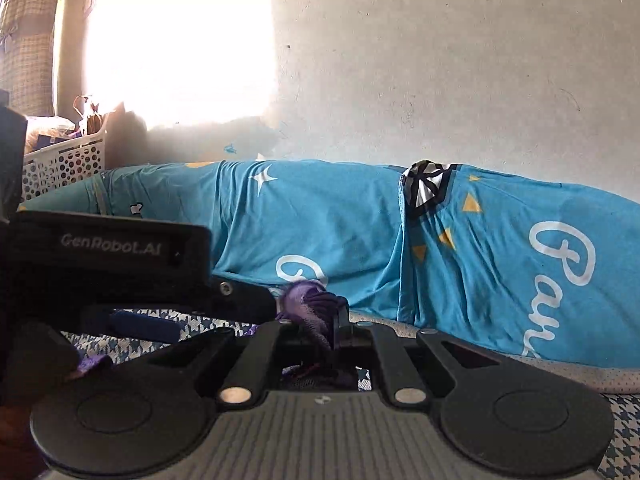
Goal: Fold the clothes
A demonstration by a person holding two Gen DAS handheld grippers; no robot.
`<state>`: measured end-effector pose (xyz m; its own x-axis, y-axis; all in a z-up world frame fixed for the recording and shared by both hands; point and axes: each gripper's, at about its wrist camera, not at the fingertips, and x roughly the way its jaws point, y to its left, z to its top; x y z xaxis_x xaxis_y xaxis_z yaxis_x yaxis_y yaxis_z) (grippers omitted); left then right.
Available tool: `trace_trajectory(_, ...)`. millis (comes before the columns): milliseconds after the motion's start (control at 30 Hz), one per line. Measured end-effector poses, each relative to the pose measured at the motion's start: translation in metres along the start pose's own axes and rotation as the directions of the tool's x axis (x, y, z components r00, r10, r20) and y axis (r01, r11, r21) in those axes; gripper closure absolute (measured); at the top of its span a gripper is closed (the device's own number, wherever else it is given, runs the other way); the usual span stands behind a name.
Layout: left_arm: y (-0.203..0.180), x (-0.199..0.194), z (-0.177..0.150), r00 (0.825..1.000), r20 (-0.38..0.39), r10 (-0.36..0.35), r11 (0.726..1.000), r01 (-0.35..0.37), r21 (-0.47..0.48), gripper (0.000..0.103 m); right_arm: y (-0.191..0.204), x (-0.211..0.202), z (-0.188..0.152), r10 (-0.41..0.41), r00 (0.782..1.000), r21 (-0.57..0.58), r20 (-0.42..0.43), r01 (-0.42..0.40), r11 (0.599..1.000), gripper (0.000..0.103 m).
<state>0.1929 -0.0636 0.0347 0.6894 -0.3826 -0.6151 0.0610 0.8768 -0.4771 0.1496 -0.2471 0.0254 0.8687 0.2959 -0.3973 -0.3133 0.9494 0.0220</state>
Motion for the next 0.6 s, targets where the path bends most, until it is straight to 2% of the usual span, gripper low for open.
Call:
trace_trajectory(167, 0.02, 0.001, -0.002, 0.999, -0.005, 0.038, 0.999, -0.038, -0.026, 0.0, -0.002, 0.008, -0.001, -0.01, 1.0, 0.002, 0.0, 0.01, 1.0, 0.096)
trace_trajectory(367, 0.023, 0.011, -0.008, 0.999, -0.031, -0.011, 0.997, 0.009, -0.077, 0.0, -0.005, 0.02, 0.009, -0.021, 1.0, -0.001, 0.01, 0.021, 1.0, 0.096)
trace_trajectory(433, 0.025, 0.014, -0.007, 0.999, -0.036, -0.005, 0.996, 0.002, -0.086, 0.0, -0.006, 0.022, 0.011, -0.026, 1.0, -0.015, 0.011, 0.026, 1.0, 0.096)
trace_trajectory(533, 0.021, 0.012, -0.003, 0.999, 0.003, 0.038, 0.998, -0.037, -0.054, 0.0, -0.009, 0.025, 0.013, -0.037, 0.999, -0.03, 0.023, 0.037, 0.999, 0.096)
trace_trajectory(600, 0.017, 0.008, 0.001, 0.999, 0.036, 0.038, 0.998, -0.037, -0.041, 0.0, -0.012, 0.027, 0.017, -0.04, 0.999, -0.032, 0.037, 0.041, 0.999, 0.096)
